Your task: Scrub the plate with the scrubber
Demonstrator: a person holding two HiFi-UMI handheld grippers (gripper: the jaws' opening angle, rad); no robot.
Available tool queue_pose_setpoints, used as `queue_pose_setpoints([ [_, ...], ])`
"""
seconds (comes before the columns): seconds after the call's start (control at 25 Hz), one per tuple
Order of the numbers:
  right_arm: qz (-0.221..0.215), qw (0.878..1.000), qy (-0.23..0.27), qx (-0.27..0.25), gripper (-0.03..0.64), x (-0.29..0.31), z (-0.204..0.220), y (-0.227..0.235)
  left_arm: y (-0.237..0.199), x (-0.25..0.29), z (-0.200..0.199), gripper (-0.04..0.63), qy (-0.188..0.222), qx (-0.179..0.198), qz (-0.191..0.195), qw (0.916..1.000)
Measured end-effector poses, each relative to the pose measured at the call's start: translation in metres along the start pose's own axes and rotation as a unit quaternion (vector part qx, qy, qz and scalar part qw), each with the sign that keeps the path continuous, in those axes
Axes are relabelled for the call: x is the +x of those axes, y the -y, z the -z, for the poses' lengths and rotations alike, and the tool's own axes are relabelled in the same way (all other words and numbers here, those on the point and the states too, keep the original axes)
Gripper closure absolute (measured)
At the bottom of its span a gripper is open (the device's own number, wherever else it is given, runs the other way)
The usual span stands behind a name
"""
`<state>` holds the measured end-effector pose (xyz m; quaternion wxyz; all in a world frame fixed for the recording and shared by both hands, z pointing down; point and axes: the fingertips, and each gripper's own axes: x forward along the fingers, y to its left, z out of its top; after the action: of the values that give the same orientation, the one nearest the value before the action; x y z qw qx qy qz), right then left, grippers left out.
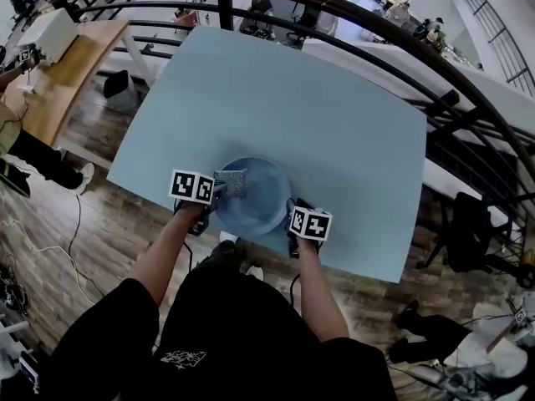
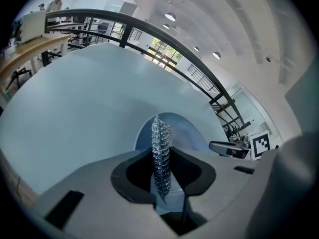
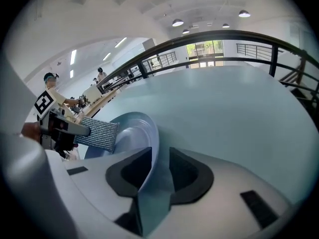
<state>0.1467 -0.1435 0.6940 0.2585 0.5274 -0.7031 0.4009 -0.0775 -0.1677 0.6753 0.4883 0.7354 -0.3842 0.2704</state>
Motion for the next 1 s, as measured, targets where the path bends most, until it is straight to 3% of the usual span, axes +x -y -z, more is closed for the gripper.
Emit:
queue_pose_setpoints([
  [0.16, -0.016, 0.999, 0.034, 0.004, 0.512, -0.033, 0.002, -0.004, 0.013, -0.015, 0.014, 0.497, 0.023, -0.004, -0.013, 0.9996],
  [0.56, -0.065, 0.992, 0.103, -0.012, 0.604, -0.106, 0.018, -0.028, 0.056, -0.054, 0.043, 0.499, 0.103, 0.001, -0.024, 0.9944],
  [0.72, -0.080, 0.987, 0.137, -0.039, 0.611, -0.135, 0.019, -0.042, 0.079, -0.078, 0.056, 0.499, 0.141, 0.048, -0.047, 0.9877],
  [1.0, -0.102, 0.970, 0.211, -0.064, 0.611, -0.194, 0.004, -0.062, 0.112, -0.129, 0.074, 0.500, 0.215, 0.080, -0.057, 0.9716],
])
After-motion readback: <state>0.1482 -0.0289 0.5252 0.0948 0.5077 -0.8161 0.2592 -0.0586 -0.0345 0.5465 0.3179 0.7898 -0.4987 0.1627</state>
